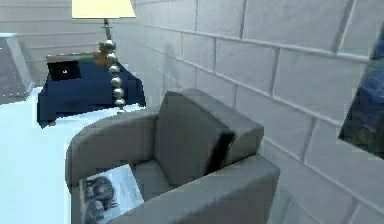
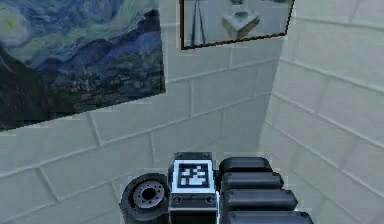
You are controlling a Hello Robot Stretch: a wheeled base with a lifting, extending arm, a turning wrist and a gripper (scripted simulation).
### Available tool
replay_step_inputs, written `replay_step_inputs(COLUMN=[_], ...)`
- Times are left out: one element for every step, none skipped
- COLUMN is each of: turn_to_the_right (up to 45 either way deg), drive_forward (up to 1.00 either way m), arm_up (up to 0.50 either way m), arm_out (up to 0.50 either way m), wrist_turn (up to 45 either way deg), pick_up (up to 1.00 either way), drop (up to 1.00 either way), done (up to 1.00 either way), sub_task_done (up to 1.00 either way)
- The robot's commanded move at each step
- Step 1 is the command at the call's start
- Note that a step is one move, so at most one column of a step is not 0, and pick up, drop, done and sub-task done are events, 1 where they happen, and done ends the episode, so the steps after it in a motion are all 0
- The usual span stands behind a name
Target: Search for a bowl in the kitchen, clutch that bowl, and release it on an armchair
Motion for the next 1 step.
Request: replay_step_inputs(turn_to_the_right=[-45.0], drive_forward=[0.0], arm_up=[0.0], arm_out=[0.0], wrist_turn=[0.0], pick_up=[0.0], drop=[0.0], done=[0.0], sub_task_done=[0.0])
